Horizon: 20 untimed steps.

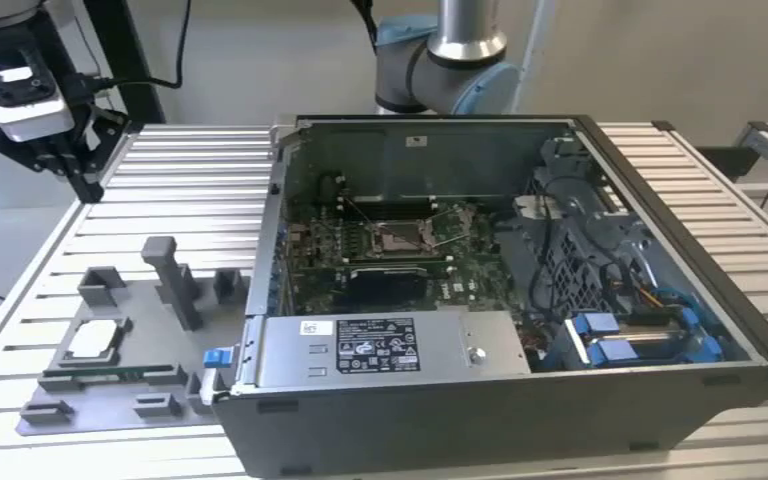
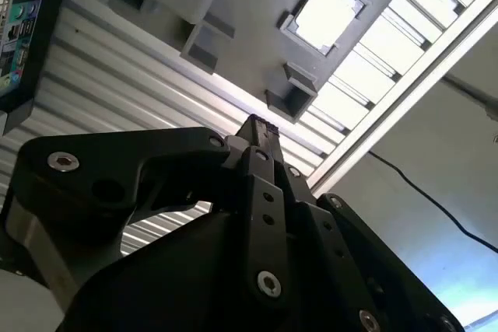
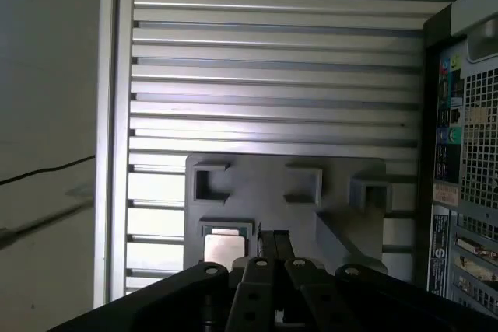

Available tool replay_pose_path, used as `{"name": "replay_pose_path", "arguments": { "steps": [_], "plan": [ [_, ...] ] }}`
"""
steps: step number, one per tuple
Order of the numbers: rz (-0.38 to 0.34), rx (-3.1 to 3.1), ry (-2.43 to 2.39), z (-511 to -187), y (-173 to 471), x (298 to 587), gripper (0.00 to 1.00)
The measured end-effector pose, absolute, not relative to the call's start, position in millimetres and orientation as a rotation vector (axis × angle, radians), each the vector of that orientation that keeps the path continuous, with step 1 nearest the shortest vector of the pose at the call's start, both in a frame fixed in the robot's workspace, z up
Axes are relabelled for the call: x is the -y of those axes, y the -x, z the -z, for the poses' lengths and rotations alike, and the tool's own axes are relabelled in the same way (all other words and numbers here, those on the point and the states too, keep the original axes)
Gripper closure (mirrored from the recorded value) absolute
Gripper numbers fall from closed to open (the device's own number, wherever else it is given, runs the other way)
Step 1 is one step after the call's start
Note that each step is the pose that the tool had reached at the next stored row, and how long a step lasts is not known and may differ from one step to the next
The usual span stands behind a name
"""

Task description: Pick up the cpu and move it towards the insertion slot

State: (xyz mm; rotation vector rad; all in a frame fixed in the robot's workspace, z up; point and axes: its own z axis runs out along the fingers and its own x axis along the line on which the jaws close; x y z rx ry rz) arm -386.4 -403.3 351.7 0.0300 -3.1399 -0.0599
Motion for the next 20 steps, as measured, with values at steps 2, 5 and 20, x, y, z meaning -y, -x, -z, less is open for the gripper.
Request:
{"name": "replay_pose_path", "arguments": {
  "steps": [2, 5, 20],
  "plan": [
    [0.060, 3.140, -0.030, -351.6, 390.8, 403.4, 1.00],
    [0.060, 3.140, -0.030, -351.5, 400.6, 405.8, 1.00],
    [0.060, 3.140, -0.030, -349.5, 413.3, 434.3, 1.00]
  ]
}}
